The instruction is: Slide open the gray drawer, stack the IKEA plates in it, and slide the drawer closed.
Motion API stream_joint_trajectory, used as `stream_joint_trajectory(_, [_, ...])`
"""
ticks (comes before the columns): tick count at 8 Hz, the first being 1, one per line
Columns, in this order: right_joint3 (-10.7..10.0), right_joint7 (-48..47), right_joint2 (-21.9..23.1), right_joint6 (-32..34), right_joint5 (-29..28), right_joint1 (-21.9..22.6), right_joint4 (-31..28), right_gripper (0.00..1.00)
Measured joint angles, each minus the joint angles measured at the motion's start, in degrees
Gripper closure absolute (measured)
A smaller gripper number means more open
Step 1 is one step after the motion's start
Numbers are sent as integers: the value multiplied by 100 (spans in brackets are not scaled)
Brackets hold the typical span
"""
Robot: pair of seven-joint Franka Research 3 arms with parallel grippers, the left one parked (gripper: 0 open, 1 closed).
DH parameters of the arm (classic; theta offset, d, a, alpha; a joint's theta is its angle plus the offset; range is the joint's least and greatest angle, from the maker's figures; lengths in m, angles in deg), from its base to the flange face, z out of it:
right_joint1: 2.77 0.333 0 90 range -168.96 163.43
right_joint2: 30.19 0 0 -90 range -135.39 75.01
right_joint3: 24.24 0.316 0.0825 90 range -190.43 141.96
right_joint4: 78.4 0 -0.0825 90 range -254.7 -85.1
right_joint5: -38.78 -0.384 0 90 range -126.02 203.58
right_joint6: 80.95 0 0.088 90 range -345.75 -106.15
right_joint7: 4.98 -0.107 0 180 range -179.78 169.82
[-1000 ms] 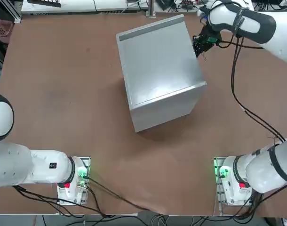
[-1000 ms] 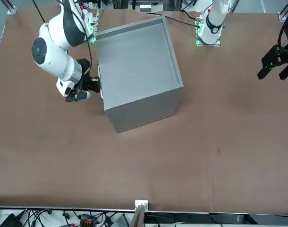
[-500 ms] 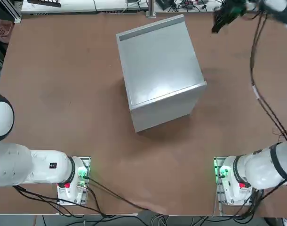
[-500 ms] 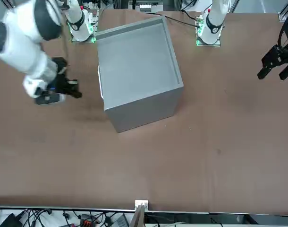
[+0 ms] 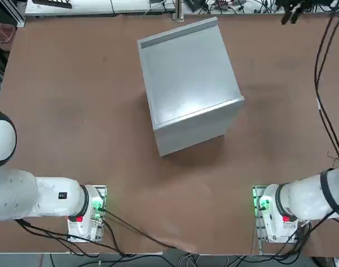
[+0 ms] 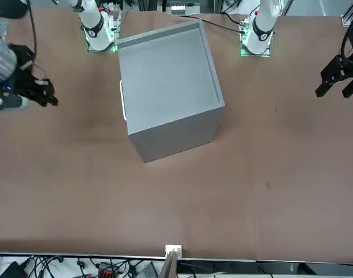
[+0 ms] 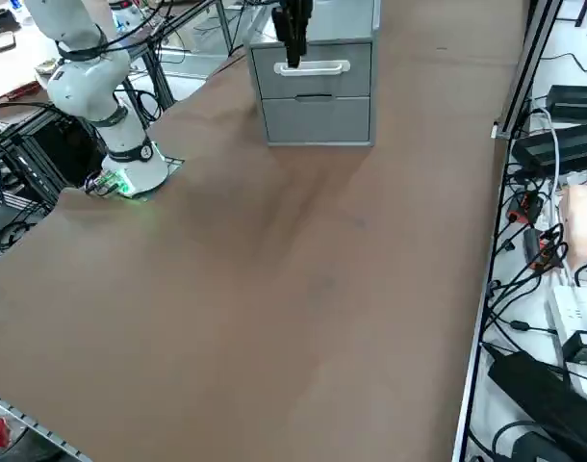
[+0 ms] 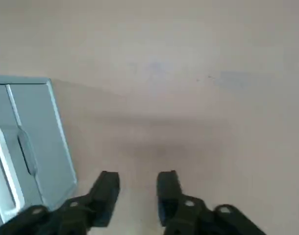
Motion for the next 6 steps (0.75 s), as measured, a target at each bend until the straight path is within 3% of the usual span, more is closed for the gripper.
stream_joint_trajectory(2, [-71,87,162,83,21,-59,-1,11])
stream_joint_trajectory(3, [-55,90,238,173,36,-55,-7,0])
stream_joint_trajectory(4, [15,90,353,309,42,-97,-43,0])
stream_joint_trajectory(6, [398,88,683,515,91,-393,-216,0])
